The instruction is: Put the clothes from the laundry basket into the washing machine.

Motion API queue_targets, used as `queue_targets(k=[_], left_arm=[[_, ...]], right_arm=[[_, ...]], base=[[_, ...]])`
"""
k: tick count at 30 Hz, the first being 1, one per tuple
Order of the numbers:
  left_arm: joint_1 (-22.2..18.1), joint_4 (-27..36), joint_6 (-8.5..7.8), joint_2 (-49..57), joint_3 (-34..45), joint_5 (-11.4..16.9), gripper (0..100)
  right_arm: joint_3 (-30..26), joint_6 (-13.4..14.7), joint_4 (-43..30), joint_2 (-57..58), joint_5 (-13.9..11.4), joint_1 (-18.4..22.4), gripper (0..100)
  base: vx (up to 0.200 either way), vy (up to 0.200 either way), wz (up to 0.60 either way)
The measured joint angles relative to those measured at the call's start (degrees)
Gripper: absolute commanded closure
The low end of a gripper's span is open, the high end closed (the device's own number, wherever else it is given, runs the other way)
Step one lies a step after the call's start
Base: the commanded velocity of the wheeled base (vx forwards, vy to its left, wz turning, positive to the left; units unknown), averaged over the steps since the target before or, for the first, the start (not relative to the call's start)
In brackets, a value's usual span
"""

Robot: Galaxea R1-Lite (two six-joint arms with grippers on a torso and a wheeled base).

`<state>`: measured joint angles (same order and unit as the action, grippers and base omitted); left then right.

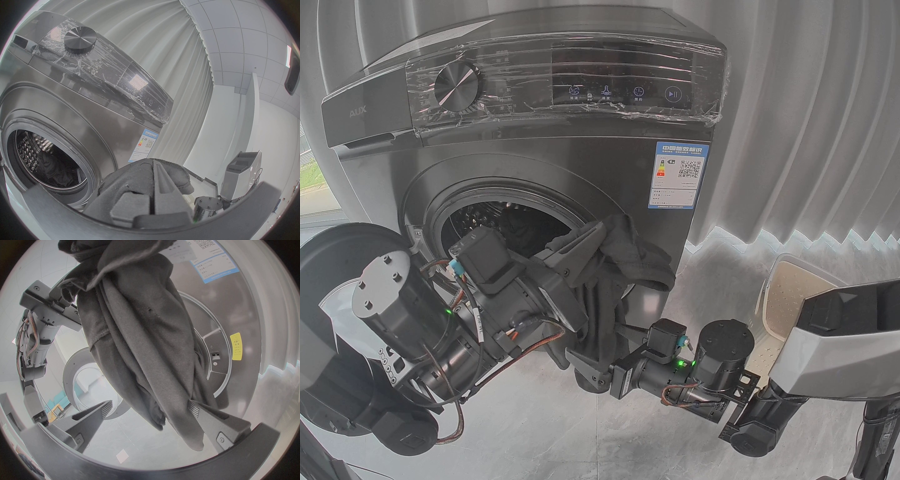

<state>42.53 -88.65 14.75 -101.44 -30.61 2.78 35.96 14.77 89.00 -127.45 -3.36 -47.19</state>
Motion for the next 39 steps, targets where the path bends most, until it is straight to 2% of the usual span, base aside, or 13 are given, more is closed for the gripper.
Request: queue_targets(k=[9,18,27,28,39], left_arm=[[0.1,0.0,-0.02,-0.1,-0.2,0.0,100],[0.4,0.0,0.07,0.2,-0.9,0.0,100],[1.2,0.0,0.24,0.4,-1.0,0.0,100],[1.2,0.0,0.24,0.4,-1.0,0.0,100],[1.2,-0.1,0.40,0.4,-1.0,0.0,100]], right_arm=[[5.4,-0.2,0.0,-2.6,-0.4,-0.2,0],[7.4,-0.1,0.0,-5.6,-0.1,0.4,0],[11.0,-0.1,0.0,-7.5,1.0,0.7,0],[11.2,0.0,0.0,-7.6,1.2,0.8,100],[10.8,0.2,0.0,-7.6,1.2,0.2,100]], base=[[0.000,0.000,0.00],[0.000,0.000,0.00],[0.000,0.000,0.00],[0.000,0.000,0.00],[0.000,0.000,0.00]])
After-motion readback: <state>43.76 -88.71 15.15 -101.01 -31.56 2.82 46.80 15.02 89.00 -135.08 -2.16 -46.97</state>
